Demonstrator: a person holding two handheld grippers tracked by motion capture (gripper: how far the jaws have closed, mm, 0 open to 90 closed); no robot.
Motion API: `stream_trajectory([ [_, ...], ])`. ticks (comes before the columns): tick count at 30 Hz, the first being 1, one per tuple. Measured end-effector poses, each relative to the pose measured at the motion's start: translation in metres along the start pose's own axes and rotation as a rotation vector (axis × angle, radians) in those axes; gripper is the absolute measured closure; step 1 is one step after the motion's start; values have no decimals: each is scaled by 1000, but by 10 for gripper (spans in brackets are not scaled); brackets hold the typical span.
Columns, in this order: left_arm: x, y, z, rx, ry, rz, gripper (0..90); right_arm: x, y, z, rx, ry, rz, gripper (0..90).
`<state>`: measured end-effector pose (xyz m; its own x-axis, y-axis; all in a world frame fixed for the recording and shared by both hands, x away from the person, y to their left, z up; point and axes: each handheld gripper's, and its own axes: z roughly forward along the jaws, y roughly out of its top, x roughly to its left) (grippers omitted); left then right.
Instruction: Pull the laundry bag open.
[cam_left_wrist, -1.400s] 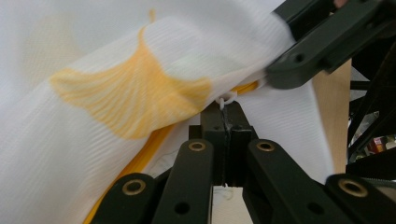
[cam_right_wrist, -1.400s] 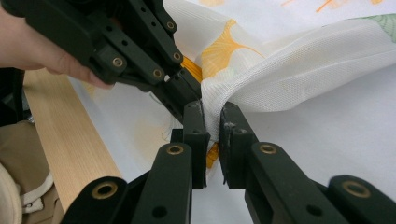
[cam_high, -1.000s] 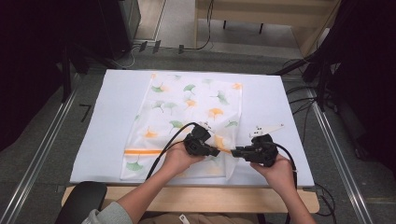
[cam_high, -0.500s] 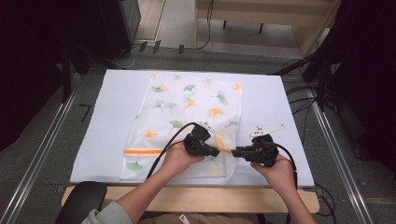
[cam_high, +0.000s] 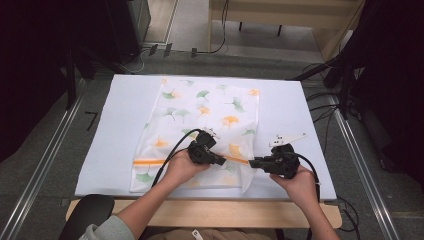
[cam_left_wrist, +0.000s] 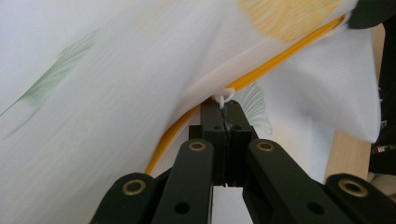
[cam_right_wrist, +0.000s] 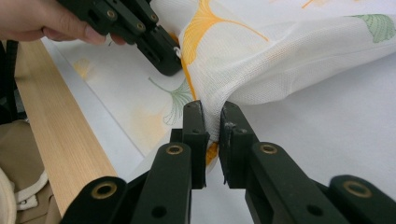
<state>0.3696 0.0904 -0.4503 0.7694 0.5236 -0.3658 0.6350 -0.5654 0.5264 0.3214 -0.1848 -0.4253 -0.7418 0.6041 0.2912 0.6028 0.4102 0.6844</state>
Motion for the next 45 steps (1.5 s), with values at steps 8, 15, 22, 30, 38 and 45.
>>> stream_trajectory([
  [8, 0, -4, -4, -15, -8, -4, 900, -1, 0, -1, 1, -5, 4, 841],
  [15, -1, -4, -5, -16, -11, -6, 900, -2, -1, 0, 5, -7, 10, 841],
  [22, -2, -4, -5, -10, -9, 1, 900, -2, -1, 0, 6, -8, 10, 841],
  [30, -2, -4, -6, -14, -4, -2, 900, -3, -1, -1, 5, -6, 8, 841],
  [38, 1, -5, -8, -3, 5, -17, 900, -2, 0, -1, 8, -7, 9, 844],
  [45, 8, -9, -17, 9, 30, -24, 900, -4, -1, -1, 8, -11, 11, 844],
])
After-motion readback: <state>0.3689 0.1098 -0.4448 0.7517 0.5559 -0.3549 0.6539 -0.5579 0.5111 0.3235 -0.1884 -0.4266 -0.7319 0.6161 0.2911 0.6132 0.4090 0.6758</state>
